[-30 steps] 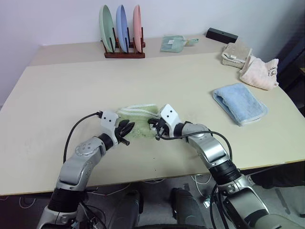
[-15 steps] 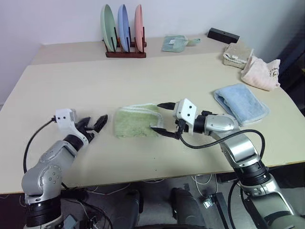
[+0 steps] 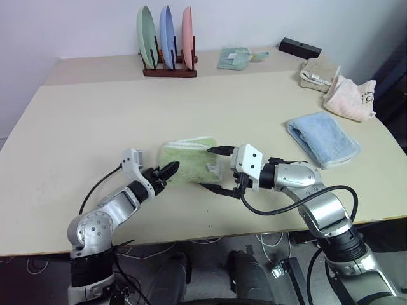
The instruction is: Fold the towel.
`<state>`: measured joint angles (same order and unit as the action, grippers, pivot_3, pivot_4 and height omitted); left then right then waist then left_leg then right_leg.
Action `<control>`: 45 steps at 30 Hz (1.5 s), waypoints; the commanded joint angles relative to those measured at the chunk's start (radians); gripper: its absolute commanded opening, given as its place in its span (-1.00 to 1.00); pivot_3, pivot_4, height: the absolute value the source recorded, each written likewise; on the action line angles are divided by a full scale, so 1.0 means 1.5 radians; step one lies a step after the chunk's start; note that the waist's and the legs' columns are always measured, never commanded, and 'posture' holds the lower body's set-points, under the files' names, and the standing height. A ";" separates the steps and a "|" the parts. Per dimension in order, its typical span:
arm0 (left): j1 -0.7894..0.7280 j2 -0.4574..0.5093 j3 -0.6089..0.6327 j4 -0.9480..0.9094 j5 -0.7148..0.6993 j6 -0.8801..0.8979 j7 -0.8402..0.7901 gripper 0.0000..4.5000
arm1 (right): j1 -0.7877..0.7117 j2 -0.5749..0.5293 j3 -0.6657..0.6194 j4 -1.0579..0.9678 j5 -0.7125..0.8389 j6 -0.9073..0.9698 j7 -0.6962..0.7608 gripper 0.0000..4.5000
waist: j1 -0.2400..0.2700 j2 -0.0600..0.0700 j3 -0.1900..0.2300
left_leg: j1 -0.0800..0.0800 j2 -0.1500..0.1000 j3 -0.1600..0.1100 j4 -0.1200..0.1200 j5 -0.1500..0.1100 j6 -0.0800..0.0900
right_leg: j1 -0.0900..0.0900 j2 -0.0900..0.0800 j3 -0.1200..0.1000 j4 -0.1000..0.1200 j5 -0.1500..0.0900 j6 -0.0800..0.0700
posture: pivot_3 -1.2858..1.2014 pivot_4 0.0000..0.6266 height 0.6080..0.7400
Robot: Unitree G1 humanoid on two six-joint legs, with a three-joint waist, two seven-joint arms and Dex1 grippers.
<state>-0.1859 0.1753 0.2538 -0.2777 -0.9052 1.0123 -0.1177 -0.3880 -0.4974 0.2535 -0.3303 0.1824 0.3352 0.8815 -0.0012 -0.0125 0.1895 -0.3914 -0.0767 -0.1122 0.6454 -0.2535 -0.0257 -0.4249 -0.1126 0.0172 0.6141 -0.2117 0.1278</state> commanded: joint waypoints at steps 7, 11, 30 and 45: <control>-0.044 -0.033 0.074 -0.022 0.026 -0.133 0.066 -0.99 | 0.008 -0.004 -0.012 -0.055 0.011 0.007 -0.013 1.00 | 0.007 0.000 0.000 | 0.000 0.000 0.000 0.000 0.000 0.000 | 0.000 0.000 0.000 0.000 0.000 0.000 | 0.03 -0.52 1.00; -0.102 0.002 0.223 0.034 0.064 -0.276 0.164 -0.99 | -0.003 -0.004 -0.014 -0.046 0.011 0.005 -0.010 1.00 | 0.006 -0.001 0.000 | 0.000 0.001 0.000 0.000 0.000 0.000 | 0.000 0.000 0.000 0.000 0.000 0.000 | 0.03 -0.52 1.00; 0.050 -0.017 0.469 0.036 -0.007 -0.441 0.344 0.81 | -0.029 -0.001 -0.003 0.026 0.005 -0.043 0.028 1.00 | 0.007 -0.007 -0.001 | 0.000 0.001 0.000 0.000 -0.001 -0.001 | 0.000 0.000 -0.001 -0.001 0.000 0.000 | 0.03 -0.52 1.00; 0.148 0.297 -0.043 -0.168 0.286 -0.414 -0.020 0.98 | -0.042 -0.016 -0.156 0.140 0.064 0.050 -0.039 1.00 | 0.008 -0.005 -0.001 | 0.000 0.000 0.001 -0.001 -0.001 0.000 | 0.001 0.000 0.000 -0.002 -0.001 -0.003 | 0.03 -0.52 1.00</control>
<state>0.0431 0.6116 0.2256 -0.5158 -0.5321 0.4084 -0.1110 -0.4509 -0.5033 0.0655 -0.1292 0.2603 0.4005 0.8424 0.0107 -0.0205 0.1880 -0.3915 -0.0759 -0.1101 0.6435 -0.2553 -0.0260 -0.4252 -0.1123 0.0174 0.6114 -0.2137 0.1235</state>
